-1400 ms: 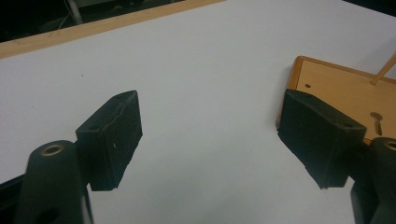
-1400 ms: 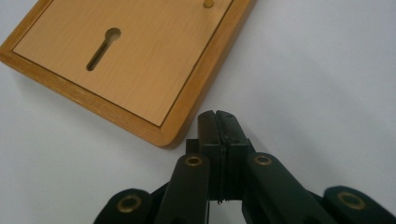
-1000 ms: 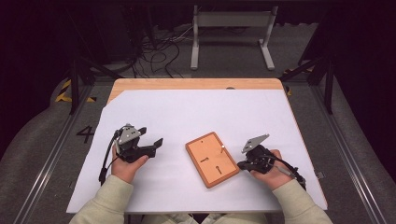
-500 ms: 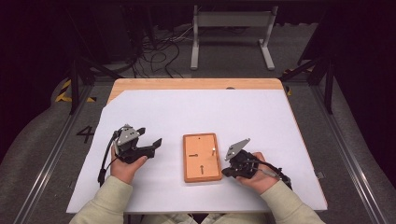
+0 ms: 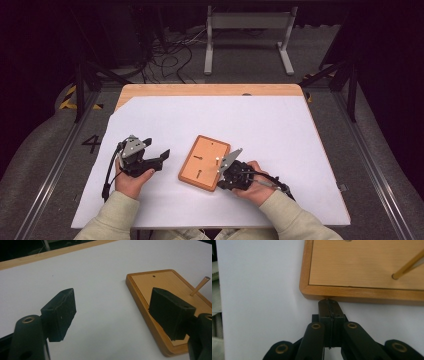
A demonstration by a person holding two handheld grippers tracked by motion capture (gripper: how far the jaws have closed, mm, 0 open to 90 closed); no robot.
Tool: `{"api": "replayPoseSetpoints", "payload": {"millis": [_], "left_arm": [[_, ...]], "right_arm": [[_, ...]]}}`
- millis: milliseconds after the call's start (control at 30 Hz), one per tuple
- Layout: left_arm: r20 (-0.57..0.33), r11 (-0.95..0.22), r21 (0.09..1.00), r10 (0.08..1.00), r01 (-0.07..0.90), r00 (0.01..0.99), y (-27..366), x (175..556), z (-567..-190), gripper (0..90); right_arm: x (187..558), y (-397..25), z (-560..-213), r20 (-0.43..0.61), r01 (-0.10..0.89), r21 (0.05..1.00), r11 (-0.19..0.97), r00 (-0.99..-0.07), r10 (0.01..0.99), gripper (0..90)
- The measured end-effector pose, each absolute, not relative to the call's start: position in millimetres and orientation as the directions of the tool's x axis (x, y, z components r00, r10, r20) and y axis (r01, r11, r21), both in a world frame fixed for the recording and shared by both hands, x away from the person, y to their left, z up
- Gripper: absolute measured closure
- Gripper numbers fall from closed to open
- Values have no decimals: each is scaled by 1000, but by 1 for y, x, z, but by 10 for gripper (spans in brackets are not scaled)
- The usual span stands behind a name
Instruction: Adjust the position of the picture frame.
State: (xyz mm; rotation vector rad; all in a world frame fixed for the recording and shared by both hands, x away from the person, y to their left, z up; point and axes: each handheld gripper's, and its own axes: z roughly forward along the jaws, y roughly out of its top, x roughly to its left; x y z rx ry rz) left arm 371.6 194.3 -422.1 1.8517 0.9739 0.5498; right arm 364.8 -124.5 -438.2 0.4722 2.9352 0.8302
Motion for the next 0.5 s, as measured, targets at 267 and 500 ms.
{"api": "replayPoseSetpoints", "payload": {"millis": [267,500], "left_arm": [[-36,-238,889,816,392,577,198,370,-422,220],[-37,-235,887,824,399,566,202,366,-423,220]], "right_arm": [[369,-113,-436,22,250,518,818,-960,280,900],[374,-120,-405,18,229,583,779,-963,269,900]]}}
